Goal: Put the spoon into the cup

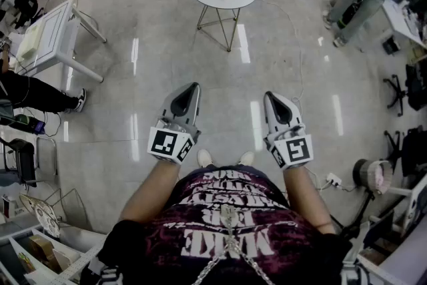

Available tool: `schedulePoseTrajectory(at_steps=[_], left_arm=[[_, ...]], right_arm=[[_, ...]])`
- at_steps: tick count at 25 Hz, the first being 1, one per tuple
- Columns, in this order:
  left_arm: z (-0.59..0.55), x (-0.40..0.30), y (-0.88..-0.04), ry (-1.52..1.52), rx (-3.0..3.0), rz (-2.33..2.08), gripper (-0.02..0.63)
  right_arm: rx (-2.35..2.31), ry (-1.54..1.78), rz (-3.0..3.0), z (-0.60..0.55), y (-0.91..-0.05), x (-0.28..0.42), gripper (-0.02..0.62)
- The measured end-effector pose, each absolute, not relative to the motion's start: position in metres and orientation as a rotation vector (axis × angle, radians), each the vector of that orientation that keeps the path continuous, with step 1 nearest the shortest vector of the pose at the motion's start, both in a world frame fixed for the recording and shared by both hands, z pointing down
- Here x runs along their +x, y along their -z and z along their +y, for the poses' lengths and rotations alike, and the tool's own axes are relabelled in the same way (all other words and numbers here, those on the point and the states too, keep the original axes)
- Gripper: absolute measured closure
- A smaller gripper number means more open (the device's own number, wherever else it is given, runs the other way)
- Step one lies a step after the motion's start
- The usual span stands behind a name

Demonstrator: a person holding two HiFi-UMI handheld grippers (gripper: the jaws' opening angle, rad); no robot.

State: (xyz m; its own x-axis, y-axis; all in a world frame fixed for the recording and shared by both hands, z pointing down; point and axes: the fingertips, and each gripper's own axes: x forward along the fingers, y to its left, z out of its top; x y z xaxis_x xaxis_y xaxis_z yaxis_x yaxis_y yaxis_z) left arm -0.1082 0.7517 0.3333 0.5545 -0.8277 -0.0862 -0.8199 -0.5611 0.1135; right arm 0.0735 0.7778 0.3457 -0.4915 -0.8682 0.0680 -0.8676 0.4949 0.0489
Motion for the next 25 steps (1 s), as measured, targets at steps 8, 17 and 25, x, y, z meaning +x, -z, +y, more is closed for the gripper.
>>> schedulePoseTrajectory(at_steps=[8, 17, 25], left_arm=[[0.756, -0.148, -0.333, 0.227, 2.723, -1.431, 0.577], [0.745, -0.157, -0.341, 0.268, 2.714, -1.387, 0.577], [0.733, -0.162, -0.363, 0.217, 2.667, -1.38, 0.577]], right_arm=[[1.542, -0.035, -2.639, 0.789, -0.35, 0.038, 0.566], [1.586, -0.013, -2.591, 0.794, -0.346, 0.032, 0.566], [1.582, -0.039, -2.575, 0.781, -0.357, 0.031, 0.566]])
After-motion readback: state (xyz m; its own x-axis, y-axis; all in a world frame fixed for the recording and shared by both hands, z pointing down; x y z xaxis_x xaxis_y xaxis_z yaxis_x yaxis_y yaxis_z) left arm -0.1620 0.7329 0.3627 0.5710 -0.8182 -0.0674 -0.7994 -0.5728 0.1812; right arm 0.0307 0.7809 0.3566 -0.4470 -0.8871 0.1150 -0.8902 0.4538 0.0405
